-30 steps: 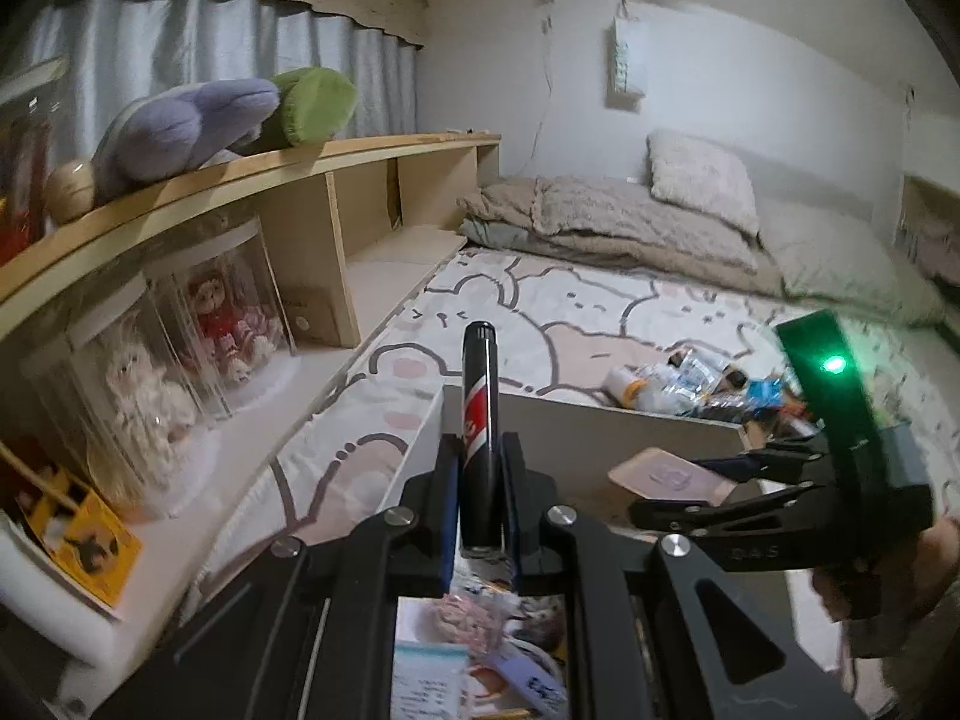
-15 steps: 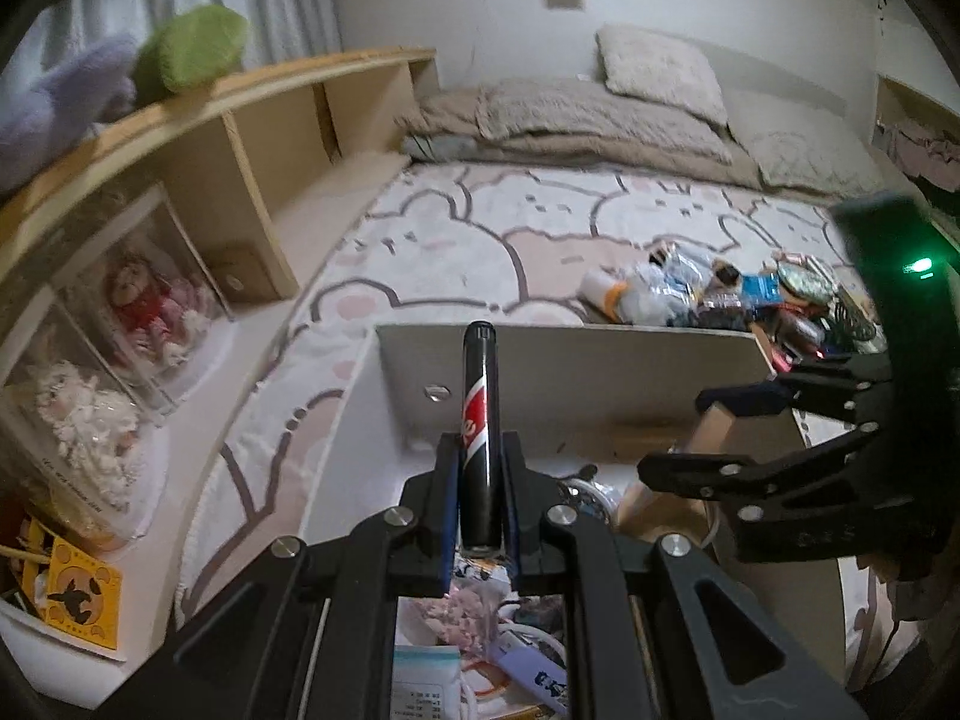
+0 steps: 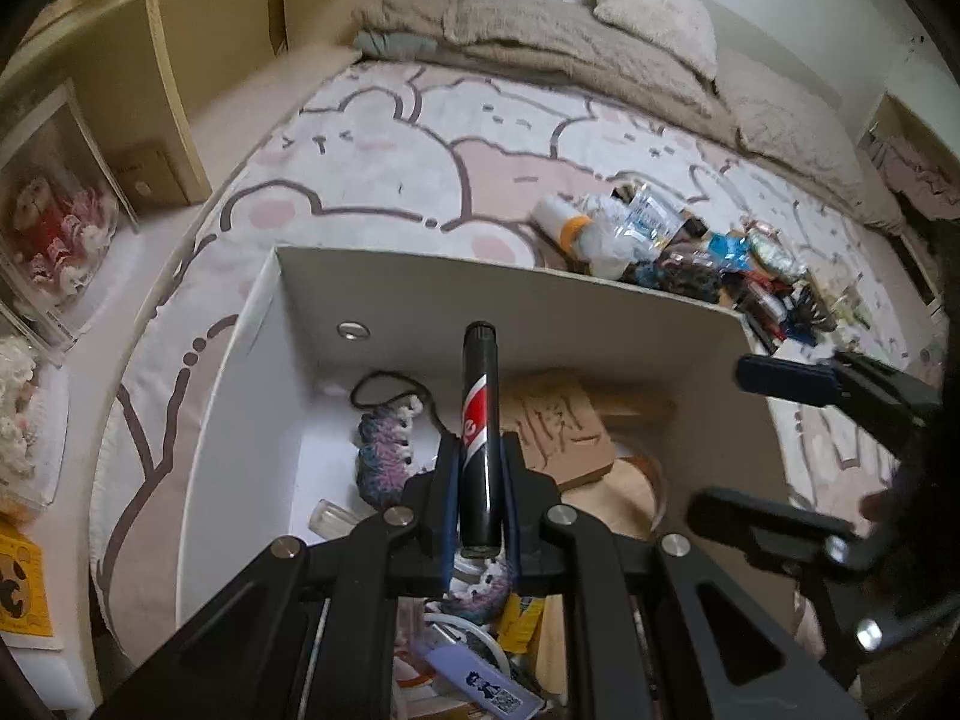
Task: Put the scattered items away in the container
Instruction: 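Lower the black marker and hook plate into the white box with both tools, then open the left tool to drop the marker while the right tool releases the hook plate, then lift both open tools up out of the white box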
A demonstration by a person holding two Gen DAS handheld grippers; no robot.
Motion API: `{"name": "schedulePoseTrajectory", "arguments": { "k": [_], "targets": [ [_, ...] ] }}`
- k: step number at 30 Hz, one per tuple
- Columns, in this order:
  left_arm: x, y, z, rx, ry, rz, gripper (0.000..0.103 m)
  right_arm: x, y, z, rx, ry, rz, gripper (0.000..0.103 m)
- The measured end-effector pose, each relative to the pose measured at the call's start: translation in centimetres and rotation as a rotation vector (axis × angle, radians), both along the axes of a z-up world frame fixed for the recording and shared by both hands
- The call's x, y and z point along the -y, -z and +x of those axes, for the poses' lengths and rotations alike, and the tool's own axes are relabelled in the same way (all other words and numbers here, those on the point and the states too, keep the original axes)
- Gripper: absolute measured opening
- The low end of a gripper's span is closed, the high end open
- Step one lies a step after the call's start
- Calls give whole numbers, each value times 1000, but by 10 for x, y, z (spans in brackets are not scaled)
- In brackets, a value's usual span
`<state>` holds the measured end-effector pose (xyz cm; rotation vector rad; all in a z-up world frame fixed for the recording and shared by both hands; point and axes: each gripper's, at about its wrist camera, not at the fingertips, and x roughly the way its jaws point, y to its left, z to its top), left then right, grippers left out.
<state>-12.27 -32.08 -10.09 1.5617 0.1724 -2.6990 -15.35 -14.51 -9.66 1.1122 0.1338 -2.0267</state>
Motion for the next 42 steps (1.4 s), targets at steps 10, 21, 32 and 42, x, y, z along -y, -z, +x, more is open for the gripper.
{"name": "schedulePoseTrajectory", "arguments": {
  "k": [10, 21, 32, 42],
  "targets": [
    [-1, 23, -17, 84, 0, -86, 13, -4, -3, 1, 2, -10, -23, 86],
    [6, 22, -17, 64, -18, -84, 86, -12, -4, -3, 15, 1, -42, 87],
    [-4, 6, -11, 19, -10, -155, 86, -18, -14, 3, -12, 1, -62, 87],
    [-14, -17, 12, -75, -51, -232, 103, -32, -23, 6, -37, 17, -71, 87]
  ]
}}
